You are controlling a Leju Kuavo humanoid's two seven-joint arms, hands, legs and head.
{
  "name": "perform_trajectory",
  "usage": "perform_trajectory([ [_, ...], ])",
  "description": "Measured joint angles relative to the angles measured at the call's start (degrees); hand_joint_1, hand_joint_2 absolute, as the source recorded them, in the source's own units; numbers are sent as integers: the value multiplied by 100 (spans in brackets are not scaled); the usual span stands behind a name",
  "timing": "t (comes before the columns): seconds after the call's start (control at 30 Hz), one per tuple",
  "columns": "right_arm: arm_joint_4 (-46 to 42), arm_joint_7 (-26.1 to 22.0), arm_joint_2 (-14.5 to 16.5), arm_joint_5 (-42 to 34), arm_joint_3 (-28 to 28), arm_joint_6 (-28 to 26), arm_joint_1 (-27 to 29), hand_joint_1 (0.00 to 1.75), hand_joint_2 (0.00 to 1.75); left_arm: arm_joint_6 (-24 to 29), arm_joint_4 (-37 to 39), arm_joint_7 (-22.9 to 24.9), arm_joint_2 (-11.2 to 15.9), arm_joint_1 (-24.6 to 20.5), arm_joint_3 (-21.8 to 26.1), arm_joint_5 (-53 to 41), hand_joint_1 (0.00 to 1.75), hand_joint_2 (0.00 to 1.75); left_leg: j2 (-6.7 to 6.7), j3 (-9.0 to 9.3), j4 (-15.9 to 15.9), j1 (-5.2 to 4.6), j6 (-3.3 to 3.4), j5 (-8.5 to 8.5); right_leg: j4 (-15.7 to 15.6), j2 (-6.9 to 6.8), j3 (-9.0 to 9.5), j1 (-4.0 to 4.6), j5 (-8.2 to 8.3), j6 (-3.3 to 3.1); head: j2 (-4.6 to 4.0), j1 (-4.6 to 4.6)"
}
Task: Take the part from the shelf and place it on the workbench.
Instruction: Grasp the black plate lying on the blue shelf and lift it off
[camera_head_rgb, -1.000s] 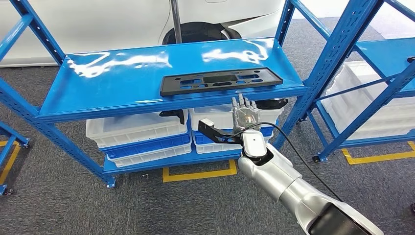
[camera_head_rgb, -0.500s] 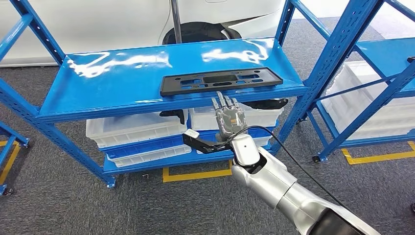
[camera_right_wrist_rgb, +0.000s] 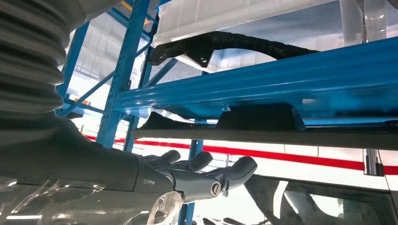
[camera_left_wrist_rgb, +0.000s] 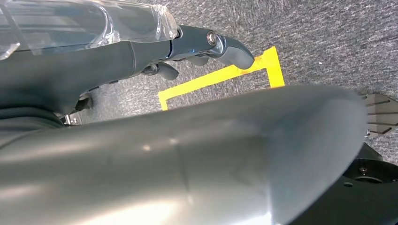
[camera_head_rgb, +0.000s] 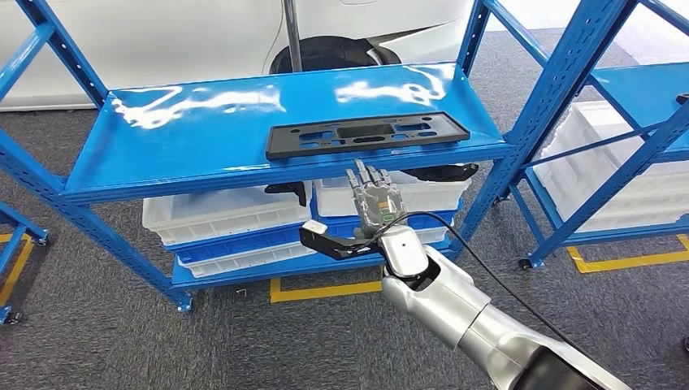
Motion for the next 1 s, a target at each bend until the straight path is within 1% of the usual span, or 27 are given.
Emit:
perform_trajectory([
  [0.2,5,9,-2,-46,0,28,-7,0,175,0,0,1,0,1,-8,-86,0,0,0,0,1,-1,0,0,-1,0,0,-1,0,0,0,0],
  [0.5,5,22,-2,-37,8,1,-16,0,175,0,0,9,0,0,-29,-170,0,0,-1,-3,8,-30,14,-9,-3,-2,0,-38,5,13,0,0],
  [0.63,3,39,-2,36,38,-27,-69,0,175,0,0,10,2,0,-65,-182,0,0,-1,-5,13,-66,50,-24,-10,-3,1,-74,7,49,0,1],
  [0.67,0,48,2,62,42,-30,-88,0,175,0,0,11,1,-1,-69,-182,0,0,-1,-4,5,-74,69,-24,-16,-4,3,-81,7,66,0,1],
  [0.7,-7,57,7,92,44,-30,-109,0,175,0,0,11,1,0,-73,-181,0,0,2,12,-22,-61,96,-13,-5,-3,1,-88,-3,85,0,0],
  [0.73,-18,67,13,125,45,-29,-133,0,175,0,0,10,1,-2,-77,-181,0,0,4,34,-54,-45,123,-1,60,-2,-23,-89,-49,100,0,3],
  [0.77,-31,78,19,153,49,-28,-163,0,175,1,0,10,0,-5,-82,-180,0,0,8,58,-85,-25,150,13,229,0,-96,-89,-152,112,0,8],
  [0.8,-44,86,22,174,54,-26,-191,0,175,1,0,9,-1,-10,-89,-180,0,0,12,82,-109,-6,171,23,530,1,-236,-91,-311,119,0,13],
  [0.87,-61,97,23,192,70,-21,-221,0,175,2,0,9,-3,-18,-101,-180,0,0,11,94,-113,-5,186,19,1348,2,-654,-101,-665,136,0,23],
  [0.9,-63,100,22,192,78,-18,-219,0,175,2,0,8,-4,-16,-105,-180,0,0,7,97,-112,-2,183,14,1662,2,-836,-113,-745,148,0,26],
  [0.93,-65,102,22,192,84,-14,-214,0,175,1,0,6,-5,-9,-108,-181,0,0,-1,101,-107,5,173,4,1771,1,-924,-128,-708,165,0,27],
  [0.97,-69,102,22,193,87,-11,-213,0,175,1,0,4,-8,-2,-111,-182,0,0,-10,109,-98,20,152,-10,1634,1,-892,-149,-556,182,0,28],
  [1.0,-76,102,22,194,89,-10,-217,0,175,1,0,1,-10,3,-116,-184,0,0,-20,121,-79,41,117,-32,1277,0,-743,-174,-322,205,0,28],
])
